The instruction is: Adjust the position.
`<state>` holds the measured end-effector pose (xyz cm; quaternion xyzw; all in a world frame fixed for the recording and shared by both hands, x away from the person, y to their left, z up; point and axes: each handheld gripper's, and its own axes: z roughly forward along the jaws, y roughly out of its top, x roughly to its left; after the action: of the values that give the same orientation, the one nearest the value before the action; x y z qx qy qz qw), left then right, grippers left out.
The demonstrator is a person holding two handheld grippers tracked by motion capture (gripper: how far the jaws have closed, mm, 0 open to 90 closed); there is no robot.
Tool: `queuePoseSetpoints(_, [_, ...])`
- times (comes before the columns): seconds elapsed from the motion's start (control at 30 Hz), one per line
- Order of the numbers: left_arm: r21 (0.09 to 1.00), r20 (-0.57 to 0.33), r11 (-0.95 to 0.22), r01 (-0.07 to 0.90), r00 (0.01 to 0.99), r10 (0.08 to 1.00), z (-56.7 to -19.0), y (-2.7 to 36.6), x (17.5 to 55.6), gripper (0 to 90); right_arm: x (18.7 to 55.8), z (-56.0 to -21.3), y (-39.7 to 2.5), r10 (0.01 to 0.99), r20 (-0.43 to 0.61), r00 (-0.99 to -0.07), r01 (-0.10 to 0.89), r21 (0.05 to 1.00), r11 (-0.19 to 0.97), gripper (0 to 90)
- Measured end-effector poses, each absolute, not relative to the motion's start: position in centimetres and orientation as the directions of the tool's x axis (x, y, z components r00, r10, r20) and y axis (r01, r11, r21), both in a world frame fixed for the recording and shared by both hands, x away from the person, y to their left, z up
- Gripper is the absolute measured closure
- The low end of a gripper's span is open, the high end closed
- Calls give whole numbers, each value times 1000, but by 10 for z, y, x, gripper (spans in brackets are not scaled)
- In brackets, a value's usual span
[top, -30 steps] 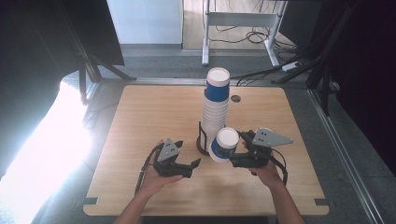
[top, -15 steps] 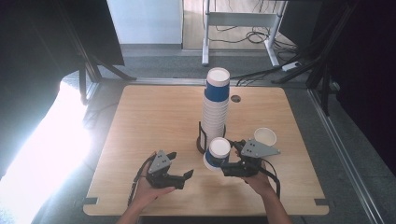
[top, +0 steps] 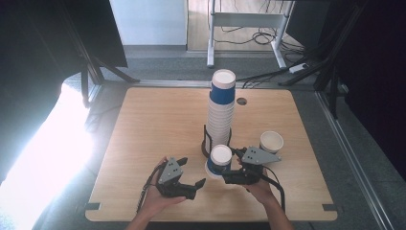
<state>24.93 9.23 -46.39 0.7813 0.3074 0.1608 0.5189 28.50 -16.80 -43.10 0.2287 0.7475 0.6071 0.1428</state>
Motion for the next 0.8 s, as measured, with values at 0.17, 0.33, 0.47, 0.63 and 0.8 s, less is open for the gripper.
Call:
queuePoseSetpoints(0.17, [907, -49, -292, 302, 766, 641, -464, 79, 252, 46, 285, -433, -163, 515, 74, -854, 177, 972, 153, 263])
queuePoseSetpoints(0.33, [904, -45, -310, 295, 786, 617, -465, 64, 255, 42, 283, -436, -158, 514, 76, -855, 182, 970, 160, 263])
queuePoseSetpoints(0.47, [905, -53, -306, 297, 791, 610, -465, 58, 258, 39, 281, -436, -153, 504, 77, -861, 181, 970, 162, 263])
queuePoseSetpoints(0.63, [912, -50, -294, 287, 788, 614, -465, 54, 261, 81, 279, -438, -146, 491, 75, -868, 180, 969, 171, 264])
queuePoseSetpoints(0.8, [915, -44, -294, 276, 793, 608, -467, 54, 260, 158, 278, -439, -144, 489, 68, -869, 176, 968, 179, 261])
